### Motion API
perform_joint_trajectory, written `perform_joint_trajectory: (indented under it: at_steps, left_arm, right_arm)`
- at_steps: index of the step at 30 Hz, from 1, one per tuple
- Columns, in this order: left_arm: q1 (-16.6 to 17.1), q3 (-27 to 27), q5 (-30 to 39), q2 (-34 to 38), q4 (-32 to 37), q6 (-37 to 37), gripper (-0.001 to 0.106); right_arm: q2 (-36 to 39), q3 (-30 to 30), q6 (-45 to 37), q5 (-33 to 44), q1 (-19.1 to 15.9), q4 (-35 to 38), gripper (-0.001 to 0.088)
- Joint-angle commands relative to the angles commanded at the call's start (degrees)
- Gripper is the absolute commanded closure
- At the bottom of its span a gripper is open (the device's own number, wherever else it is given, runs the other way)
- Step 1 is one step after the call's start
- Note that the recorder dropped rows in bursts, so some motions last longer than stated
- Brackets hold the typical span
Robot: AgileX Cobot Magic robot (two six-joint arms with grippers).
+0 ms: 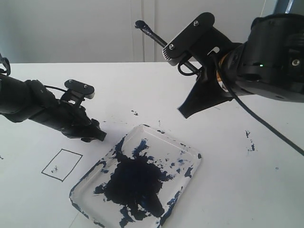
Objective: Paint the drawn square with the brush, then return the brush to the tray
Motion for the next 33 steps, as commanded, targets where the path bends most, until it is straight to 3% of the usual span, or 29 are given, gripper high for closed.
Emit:
perform_joint_trajectory:
  at_steps: [7,12,20,26,33]
  left_arm:
    - [-0.84,0.00,1.75,0.00,-0.12,0.00,0.046]
    - [-3.45,0.00,0.95,0.00,-0.12,0.21,0.046]
    - [-2.62,0.00,0.65,-2.95,0.92,0.21,0.046]
    - [1.52,0.00,3.94,-11.10,4.42,0.21,0.046]
    - [9.94,0.00,18.05,-18.99,8.03,-3.78,0.046]
  right_arm:
    - [0.00,0.00,0.00,0.00,0.00,0.00,0.0868]
    - [0.00,0.00,0.00,0.00,0.00,0.00,0.0868]
    - [0.00,0.00,0.00,0.00,0.00,0.00,0.0868]
    - [0.00,0.00,0.00,0.00,0.00,0.00,0.0868]
    - [0.00,0.00,-0.11,0.01,0.00,0.00,0.0868]
